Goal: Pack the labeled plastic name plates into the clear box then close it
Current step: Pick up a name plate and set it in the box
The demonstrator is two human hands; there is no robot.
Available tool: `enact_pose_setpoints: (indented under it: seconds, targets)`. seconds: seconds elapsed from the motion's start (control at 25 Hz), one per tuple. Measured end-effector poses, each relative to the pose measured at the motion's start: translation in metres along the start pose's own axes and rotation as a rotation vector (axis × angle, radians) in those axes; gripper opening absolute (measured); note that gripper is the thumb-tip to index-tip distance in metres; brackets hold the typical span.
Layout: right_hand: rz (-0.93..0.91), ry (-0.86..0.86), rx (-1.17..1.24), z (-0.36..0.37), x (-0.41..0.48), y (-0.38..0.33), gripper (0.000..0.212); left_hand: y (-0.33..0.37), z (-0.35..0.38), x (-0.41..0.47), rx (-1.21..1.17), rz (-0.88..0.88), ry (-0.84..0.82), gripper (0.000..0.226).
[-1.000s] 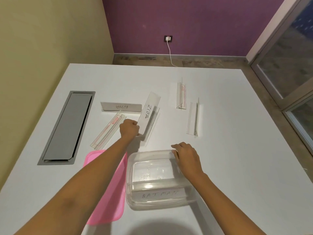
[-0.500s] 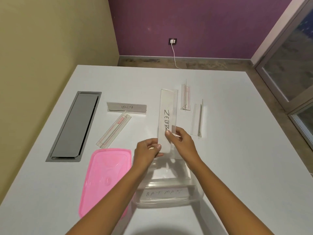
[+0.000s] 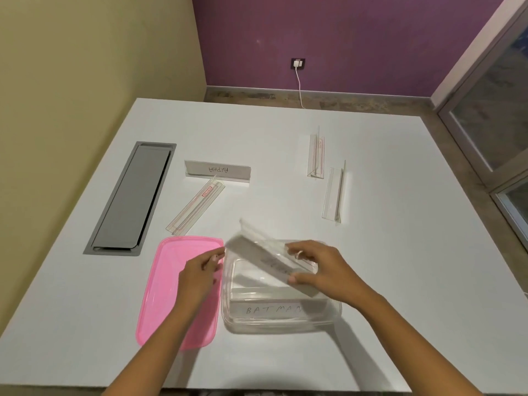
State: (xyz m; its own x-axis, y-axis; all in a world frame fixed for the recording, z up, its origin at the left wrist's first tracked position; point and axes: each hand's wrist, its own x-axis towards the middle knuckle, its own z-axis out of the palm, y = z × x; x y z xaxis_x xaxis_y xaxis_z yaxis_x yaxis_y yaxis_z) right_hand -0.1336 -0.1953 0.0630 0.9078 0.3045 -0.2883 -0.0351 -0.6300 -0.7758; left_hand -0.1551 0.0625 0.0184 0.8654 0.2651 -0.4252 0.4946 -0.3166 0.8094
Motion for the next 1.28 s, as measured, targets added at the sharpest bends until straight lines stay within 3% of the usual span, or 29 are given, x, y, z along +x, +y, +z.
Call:
enact_pose_setpoints:
  seconds: [0.12, 0.24, 0.96, 1.04, 1.16, 1.28]
  targets:
    - [-0.025, -0.145, -0.264, 0.009, -0.01, 0.013, 0.059, -0.01, -0.001, -0.006, -0.08, -0.072, -0.095, 0.029]
    - [0.017, -0.232, -0.358, 0.019, -0.012, 0.022, 0.061, -0.013, 0.0, -0.007, -0.137, -0.06, -0.097, 0.039]
    - [0.054, -0.262, -0.268, 0.053, -0.004, 0.047, 0.059, -0.019, 0.005, -0.004, -0.213, -0.071, -0.049, 0.043]
    - [0.006, -0.171, -0.168, 0.051, -0.003, 0.041, 0.048, -0.016, 0.003, -0.001, -0.212, -0.059, -0.042, 0.037]
    - [-0.126, 0.142, -0.127, 0.045, 0.005, 0.034, 0.025, -0.008, -0.003, 0.01, -0.089, -0.008, 0.055, 0.03]
    - [-0.169, 0.42, -0.24, 0.04, 0.02, 0.036, 0.028, 0.002, -0.013, 0.039, 0.076, 0.071, 0.249, 0.03]
